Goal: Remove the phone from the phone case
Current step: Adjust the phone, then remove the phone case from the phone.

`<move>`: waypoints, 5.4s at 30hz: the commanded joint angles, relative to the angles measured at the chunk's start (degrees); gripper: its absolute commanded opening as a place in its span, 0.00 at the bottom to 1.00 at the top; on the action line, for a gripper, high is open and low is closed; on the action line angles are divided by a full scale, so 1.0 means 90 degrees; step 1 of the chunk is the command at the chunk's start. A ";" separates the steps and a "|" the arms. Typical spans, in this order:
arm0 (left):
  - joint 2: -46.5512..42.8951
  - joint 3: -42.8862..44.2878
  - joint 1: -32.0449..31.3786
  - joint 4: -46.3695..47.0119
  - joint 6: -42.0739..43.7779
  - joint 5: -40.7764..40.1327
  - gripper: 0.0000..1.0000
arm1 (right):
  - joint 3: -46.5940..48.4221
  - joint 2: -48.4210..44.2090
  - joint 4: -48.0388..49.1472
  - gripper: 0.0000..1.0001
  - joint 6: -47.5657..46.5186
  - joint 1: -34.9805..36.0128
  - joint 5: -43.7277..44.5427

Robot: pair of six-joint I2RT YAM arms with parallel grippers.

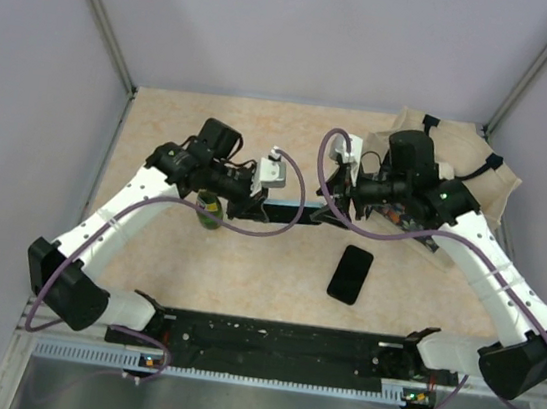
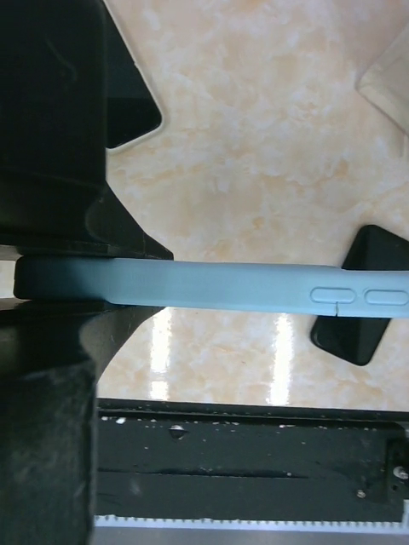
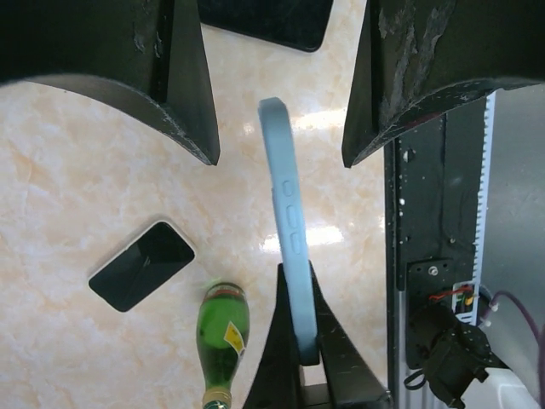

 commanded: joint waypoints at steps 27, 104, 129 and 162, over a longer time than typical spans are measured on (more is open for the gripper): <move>0.0276 0.1072 -0.0980 -0.0624 0.0133 -0.1422 0.00 | -0.0642 0.0820 0.0435 0.37 0.0063 0.0330 -0.0437; -0.0086 -0.3537 0.1432 1.2109 -1.2131 0.2827 0.00 | 0.0393 0.0224 0.0338 0.00 -0.0513 0.0320 0.0265; -0.0144 -0.3743 0.1129 0.9251 -1.0952 0.1548 0.00 | 0.1067 0.0273 0.0064 0.00 -0.0894 0.0701 0.0725; 0.0393 -0.3089 0.0710 0.8477 -0.9848 0.1663 0.00 | 0.0989 0.0390 -0.0229 0.00 -0.0904 0.1004 -0.0047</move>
